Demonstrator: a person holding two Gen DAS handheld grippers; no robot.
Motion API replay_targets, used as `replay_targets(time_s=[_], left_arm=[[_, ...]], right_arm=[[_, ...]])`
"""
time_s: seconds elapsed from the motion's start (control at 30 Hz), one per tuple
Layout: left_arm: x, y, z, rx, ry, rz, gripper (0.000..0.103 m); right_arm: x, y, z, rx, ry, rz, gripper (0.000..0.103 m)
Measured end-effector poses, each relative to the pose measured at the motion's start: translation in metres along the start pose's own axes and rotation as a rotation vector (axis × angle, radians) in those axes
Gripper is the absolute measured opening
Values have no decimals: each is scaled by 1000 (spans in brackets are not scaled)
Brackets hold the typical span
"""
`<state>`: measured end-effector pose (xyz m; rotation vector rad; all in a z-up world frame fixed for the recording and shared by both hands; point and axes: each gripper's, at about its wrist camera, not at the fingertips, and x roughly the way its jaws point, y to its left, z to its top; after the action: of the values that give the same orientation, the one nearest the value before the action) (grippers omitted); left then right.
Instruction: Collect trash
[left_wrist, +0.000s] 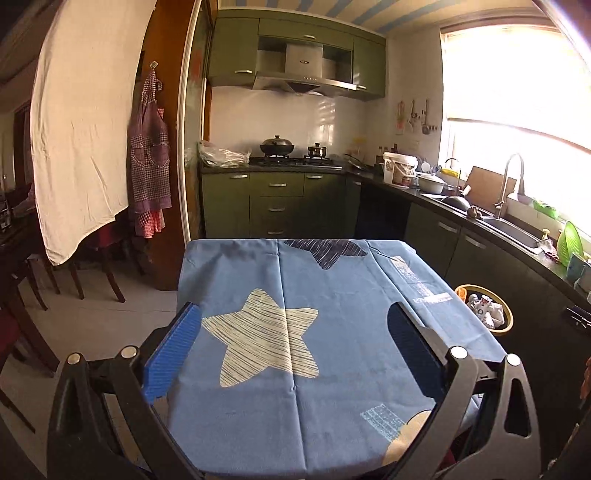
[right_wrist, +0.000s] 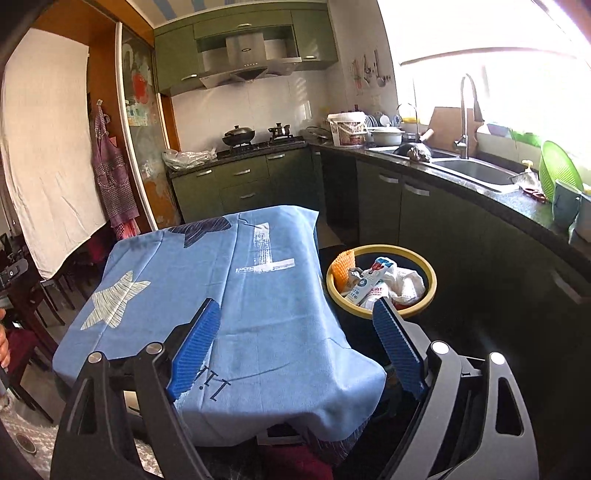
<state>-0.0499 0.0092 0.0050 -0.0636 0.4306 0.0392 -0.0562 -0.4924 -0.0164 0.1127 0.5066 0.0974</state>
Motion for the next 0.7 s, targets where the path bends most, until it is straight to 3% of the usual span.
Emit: replay_targets(time_s=[0.2,0.33,0.7], left_arm=[[-23,-5,11,29,-66,-7,96],[-27,-13,15,42,-54,-70,96],[-30,-11,8,30,-47,-40,96]], right_arm=[[-42,21,3,-40,-57,-40,91],[-60,27,5,-68,-94,-74,92],[-62,28,6,-89,-93,-85,93]])
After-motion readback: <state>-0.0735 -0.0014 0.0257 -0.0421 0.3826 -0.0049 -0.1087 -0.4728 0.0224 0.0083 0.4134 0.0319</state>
